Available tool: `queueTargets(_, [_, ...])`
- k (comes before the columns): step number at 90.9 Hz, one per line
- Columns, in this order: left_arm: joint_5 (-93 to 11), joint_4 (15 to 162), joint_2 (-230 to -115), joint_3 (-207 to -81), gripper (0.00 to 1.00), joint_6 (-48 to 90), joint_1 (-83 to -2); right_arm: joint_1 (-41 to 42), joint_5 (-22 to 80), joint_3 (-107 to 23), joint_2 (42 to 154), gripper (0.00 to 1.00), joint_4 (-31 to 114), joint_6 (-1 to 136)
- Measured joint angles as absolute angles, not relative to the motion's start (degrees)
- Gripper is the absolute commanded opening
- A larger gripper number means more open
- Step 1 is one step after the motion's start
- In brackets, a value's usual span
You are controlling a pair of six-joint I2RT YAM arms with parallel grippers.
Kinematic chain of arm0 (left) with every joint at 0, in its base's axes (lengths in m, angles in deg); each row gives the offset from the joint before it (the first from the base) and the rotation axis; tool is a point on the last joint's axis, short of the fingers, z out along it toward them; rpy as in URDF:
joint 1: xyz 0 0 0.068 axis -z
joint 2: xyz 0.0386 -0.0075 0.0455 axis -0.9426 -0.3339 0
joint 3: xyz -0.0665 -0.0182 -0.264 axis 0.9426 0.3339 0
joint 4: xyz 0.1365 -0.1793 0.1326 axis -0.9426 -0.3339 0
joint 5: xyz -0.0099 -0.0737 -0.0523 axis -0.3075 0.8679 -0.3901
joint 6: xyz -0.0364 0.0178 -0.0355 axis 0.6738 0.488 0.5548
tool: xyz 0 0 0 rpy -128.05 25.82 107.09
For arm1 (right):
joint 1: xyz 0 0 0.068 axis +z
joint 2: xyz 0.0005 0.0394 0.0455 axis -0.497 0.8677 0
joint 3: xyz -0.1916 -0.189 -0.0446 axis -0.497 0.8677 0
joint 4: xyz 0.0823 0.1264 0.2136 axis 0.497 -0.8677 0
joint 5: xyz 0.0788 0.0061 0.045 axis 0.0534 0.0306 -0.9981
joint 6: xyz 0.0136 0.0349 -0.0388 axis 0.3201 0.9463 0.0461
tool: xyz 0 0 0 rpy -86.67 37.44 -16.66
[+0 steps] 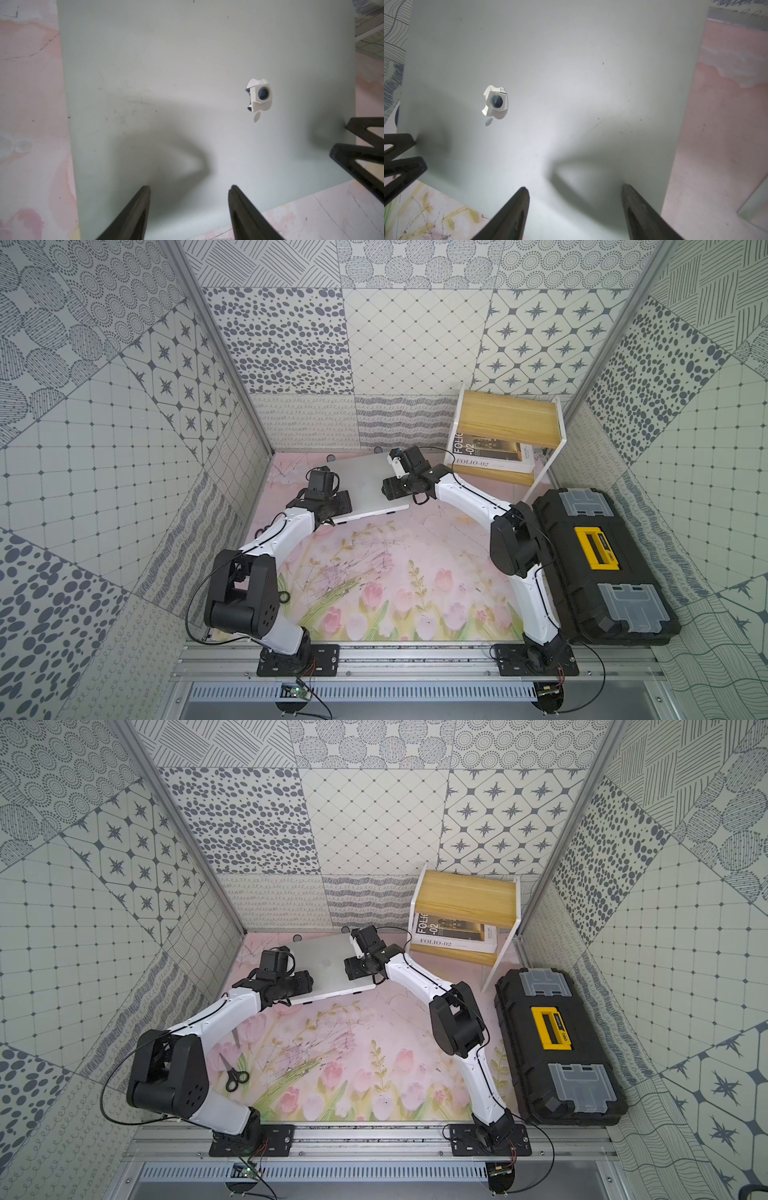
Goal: Close the laptop lid and set it aside
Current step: Close the lid of the laptop, then pick up the laptop from the computer stand.
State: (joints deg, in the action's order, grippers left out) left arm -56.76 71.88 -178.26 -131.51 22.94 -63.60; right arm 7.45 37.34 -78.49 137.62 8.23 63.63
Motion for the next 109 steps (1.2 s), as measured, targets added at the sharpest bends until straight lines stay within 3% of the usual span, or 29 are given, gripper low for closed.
queueTargets(32, [-58.99, 71.32, -179.59, -131.35, 0.62, 23.01, -64.73, 7.34, 42.58, -78.03, 137.8, 0.78, 8.25, 63.45])
queueTargets(70, [-59.01, 71.25, -183.72, -131.75, 0.63, 23.01, -67.31, 4.94, 41.64, -81.53, 144.03, 0.82, 7.92, 65.01])
queueTargets(109, [-47.3, 71.69, -184.42, -132.93, 0.65, 20.32, -77.3, 1.29, 29.69, -84.41, 145.8, 0.84, 8.84, 65.22])
